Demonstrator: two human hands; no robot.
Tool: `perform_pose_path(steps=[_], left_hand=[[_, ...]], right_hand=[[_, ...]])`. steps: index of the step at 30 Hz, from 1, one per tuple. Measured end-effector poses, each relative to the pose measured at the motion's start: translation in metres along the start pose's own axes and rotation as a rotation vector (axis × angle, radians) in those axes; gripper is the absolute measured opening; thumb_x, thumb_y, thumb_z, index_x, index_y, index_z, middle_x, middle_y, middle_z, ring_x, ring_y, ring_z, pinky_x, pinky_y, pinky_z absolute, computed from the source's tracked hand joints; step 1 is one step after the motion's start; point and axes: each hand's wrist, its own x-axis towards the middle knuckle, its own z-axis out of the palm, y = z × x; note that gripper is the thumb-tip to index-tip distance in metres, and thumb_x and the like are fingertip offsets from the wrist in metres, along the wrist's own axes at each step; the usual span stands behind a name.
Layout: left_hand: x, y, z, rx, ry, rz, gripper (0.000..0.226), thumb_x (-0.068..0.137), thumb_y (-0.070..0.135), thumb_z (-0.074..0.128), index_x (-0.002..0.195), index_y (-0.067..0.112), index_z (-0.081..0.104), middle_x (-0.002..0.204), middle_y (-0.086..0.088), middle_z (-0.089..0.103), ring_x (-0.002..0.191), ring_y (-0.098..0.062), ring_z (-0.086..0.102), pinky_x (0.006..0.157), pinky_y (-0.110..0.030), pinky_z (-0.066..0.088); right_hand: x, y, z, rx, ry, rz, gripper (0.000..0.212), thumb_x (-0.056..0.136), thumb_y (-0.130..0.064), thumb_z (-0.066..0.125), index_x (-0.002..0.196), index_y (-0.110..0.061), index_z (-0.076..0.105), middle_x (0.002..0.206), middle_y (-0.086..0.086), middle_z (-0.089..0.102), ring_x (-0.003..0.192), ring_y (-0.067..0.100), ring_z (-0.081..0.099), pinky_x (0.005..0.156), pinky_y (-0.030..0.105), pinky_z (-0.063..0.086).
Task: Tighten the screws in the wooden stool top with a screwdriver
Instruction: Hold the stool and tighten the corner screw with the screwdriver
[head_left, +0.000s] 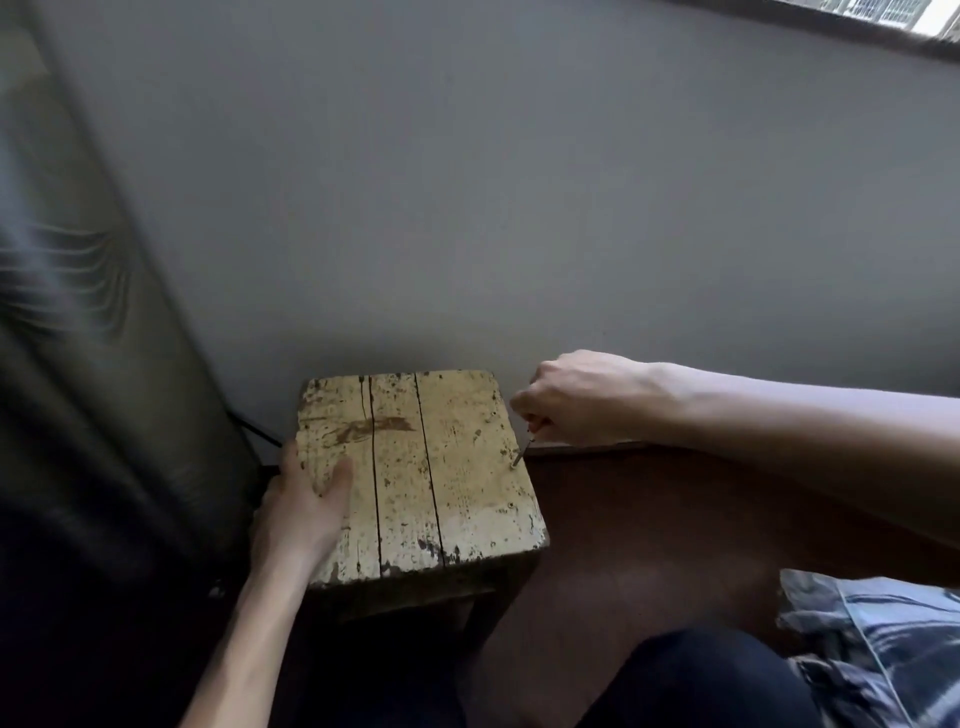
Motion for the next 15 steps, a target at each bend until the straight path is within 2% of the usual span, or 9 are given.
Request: perform_pose_path(steps=[4, 10, 12, 15], left_hand=[[0.002, 0.001, 0.0, -0.005, -0.002, -0.004, 0.088, 0.094, 0.072, 0.04, 0.162, 0.027, 0.009, 0.155, -0.019, 0.044, 0.13, -0.042, 0.053, 0.104, -0.056, 0.047], [0.006, -0.003, 0.002, 0.019, 0.01, 0.002, 0.089, 0.094, 0.074, 0.039, 0.162, 0.027, 0.006, 0.156, -0.019, 0.043, 0.132, -0.042, 0.052, 0.106, -0.056, 0.045], [0.007, -0.004, 0.004, 0.023, 0.012, 0.005, 0.089, 0.093, 0.074, 0.039, 0.162, 0.028, 0.006, 0.158, -0.019, 0.04, 0.134, -0.042, 0.05, 0.107, -0.056, 0.044], [0.01, -0.007, 0.006, 0.04, 0.028, -0.006, 0.088, 0.094, 0.073, 0.039, 0.162, 0.028, 0.007, 0.157, -0.018, 0.04, 0.133, -0.044, 0.051, 0.106, -0.055, 0.045]], right_hand=[[-0.001, 0.005, 0.001, -0.173, 0.045, -0.162, 0.027, 0.106, -0.035, 0.045, 0.107, -0.016, 0.064, 0.1, 0.001, 0.065, 0.083, 0.027, 0.068, 0.06, 0.032, 0.038], [0.001, 0.004, 0.009, -0.287, 0.057, -0.217, 0.044, 0.106, -0.049, 0.037, 0.099, -0.015, 0.065, 0.095, 0.003, 0.071, 0.085, 0.032, 0.07, 0.061, 0.033, 0.039], [-0.001, 0.005, 0.012, -0.269, 0.06, -0.168, 0.045, 0.105, -0.049, 0.039, 0.092, -0.014, 0.065, 0.089, 0.006, 0.071, 0.08, 0.035, 0.069, 0.059, 0.032, 0.037], [0.0, 0.002, 0.016, -0.051, 0.019, 0.1, 0.041, 0.098, -0.046, 0.053, 0.073, -0.013, 0.053, 0.07, 0.009, 0.056, 0.062, 0.032, 0.058, 0.055, 0.03, 0.035]])
